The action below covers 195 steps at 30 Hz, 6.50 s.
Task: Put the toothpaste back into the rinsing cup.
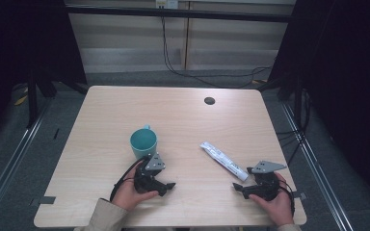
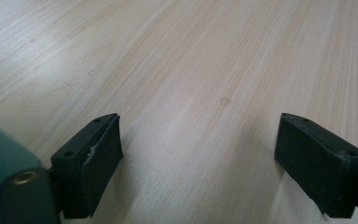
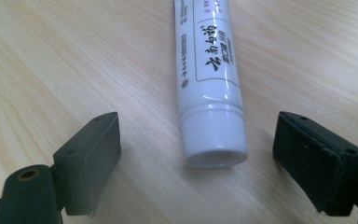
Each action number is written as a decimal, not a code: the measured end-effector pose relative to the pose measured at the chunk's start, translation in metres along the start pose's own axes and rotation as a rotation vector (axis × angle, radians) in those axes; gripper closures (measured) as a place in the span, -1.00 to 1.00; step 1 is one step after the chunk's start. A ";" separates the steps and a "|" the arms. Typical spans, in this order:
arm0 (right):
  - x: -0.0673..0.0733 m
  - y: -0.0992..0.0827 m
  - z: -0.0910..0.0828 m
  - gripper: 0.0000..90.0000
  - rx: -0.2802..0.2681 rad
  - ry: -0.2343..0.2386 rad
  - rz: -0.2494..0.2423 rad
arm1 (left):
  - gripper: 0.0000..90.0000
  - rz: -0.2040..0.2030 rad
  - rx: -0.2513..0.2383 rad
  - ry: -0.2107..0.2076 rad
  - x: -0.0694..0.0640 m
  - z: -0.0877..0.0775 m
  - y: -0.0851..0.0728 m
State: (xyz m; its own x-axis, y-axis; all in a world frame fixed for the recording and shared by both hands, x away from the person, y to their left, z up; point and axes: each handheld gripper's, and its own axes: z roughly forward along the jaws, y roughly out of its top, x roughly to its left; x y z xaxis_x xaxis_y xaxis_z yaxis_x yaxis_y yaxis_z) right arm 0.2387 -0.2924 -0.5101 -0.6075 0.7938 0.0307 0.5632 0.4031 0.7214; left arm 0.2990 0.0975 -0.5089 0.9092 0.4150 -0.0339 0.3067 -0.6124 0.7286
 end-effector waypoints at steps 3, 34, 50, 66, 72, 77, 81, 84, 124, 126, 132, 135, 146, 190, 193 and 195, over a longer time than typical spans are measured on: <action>0.000 0.004 0.001 -0.67 0.027 -0.005 0.002 | -0.68 0.001 0.001 -0.001 0.000 0.000 0.000; -0.002 0.091 0.025 -0.27 0.497 0.059 -0.046 | -0.67 0.000 -0.001 0.003 0.000 -0.003 -0.003; -0.008 0.101 0.045 0.09 0.639 0.065 -0.053 | -0.67 -0.003 -0.002 0.004 0.000 -0.003 -0.003; -0.003 0.111 0.052 0.57 0.705 0.024 -0.008 | -0.67 -0.002 0.000 0.004 0.000 -0.003 -0.003; -0.006 0.108 0.049 0.62 0.674 0.039 0.034 | -0.67 -0.004 0.000 0.003 0.000 -0.003 -0.003; -0.006 0.105 0.045 0.64 0.655 0.063 0.032 | -0.66 -0.003 0.000 0.002 0.000 -0.003 -0.003; -0.006 0.101 0.040 0.65 0.627 0.073 0.040 | -0.66 -0.009 -0.003 0.005 0.000 -0.004 -0.003; -0.005 0.097 0.035 0.65 0.586 0.080 0.057 | -0.66 -0.009 0.002 0.005 0.001 -0.005 -0.004; 0.022 0.100 0.002 0.66 0.088 0.201 0.067 | -0.57 -0.260 -0.198 -0.112 0.004 -0.024 0.055; 0.025 0.101 0.002 0.66 0.077 0.209 0.065 | -0.56 -0.259 -0.200 -0.110 0.006 -0.024 0.060; 0.032 0.105 0.003 0.66 0.045 0.221 0.059 | -0.53 -0.285 -0.226 -0.121 0.008 -0.022 0.070; 0.034 0.105 0.004 0.66 0.034 0.229 0.059 | -0.51 -0.286 -0.244 -0.119 0.008 -0.022 0.075; 0.041 0.108 0.004 0.66 -0.007 0.247 0.046 | -0.49 -0.321 -0.294 -0.127 0.014 -0.024 0.088; 0.062 0.117 0.017 0.65 -0.029 0.286 0.004 | 0.01 -0.351 -0.379 -0.129 0.009 -0.013 0.105; 0.062 0.116 0.018 0.65 -0.034 0.292 0.007 | 0.04 -0.357 -0.399 -0.119 0.008 -0.013 0.103; 0.062 0.116 0.018 0.65 -0.040 0.300 0.014 | 0.10 -0.368 -0.402 -0.119 0.009 -0.013 0.103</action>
State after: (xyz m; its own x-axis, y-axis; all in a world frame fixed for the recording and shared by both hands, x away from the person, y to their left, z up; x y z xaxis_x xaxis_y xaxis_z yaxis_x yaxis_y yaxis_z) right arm 0.2766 -0.1877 -0.4371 -0.7418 0.6265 0.2394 0.5537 0.3706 0.7457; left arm 0.3347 0.0470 -0.4249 0.7951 0.4600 -0.3952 0.4996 -0.1274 0.8568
